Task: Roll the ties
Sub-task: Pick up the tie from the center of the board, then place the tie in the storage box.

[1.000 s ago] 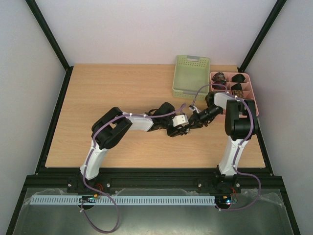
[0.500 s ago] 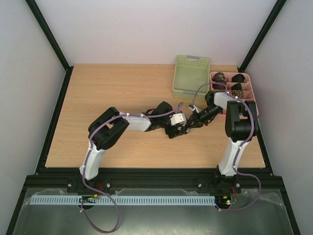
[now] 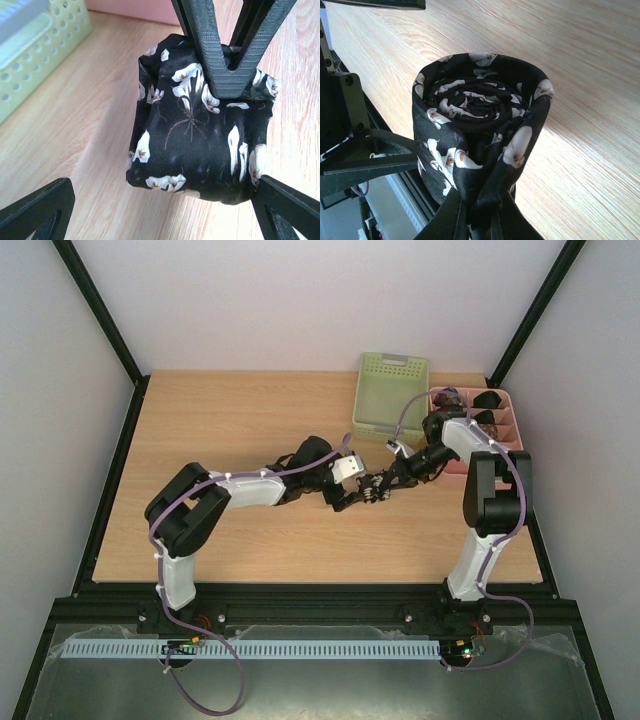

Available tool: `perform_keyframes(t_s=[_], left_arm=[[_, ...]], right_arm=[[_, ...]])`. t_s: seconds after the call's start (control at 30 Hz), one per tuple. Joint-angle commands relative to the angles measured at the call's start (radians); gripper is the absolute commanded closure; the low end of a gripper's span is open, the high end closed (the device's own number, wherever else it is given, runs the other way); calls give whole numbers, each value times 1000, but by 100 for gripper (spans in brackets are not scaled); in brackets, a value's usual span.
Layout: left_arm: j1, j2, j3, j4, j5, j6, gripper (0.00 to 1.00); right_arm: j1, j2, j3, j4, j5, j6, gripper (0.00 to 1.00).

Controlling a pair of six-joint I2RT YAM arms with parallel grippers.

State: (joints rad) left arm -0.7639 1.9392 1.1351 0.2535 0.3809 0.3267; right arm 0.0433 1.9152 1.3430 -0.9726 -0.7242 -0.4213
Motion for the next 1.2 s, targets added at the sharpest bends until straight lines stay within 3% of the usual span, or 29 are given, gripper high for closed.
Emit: perform_keyframes(t_s=[0.0,0.37,0.67,0.93,1.17], left_arm=[[31,-81,-15,27,-19,-39,1],[155,-214,-21,-94,43,-81,1],[216,-281,-35,-168,9,-50,0],[242,-238,22,-183,9,-136,1],[295,-223,23,-156,30,-217,0]], right_arm=[[6,-49,71,-142,2,-60,99],[-27,-113,302,-305,113,-185,99],[-200,-73,660,-311,318,-278,99],[-347,7,832,-217,494,-440,99],[-353,99,863,-119,635,-699,99]])
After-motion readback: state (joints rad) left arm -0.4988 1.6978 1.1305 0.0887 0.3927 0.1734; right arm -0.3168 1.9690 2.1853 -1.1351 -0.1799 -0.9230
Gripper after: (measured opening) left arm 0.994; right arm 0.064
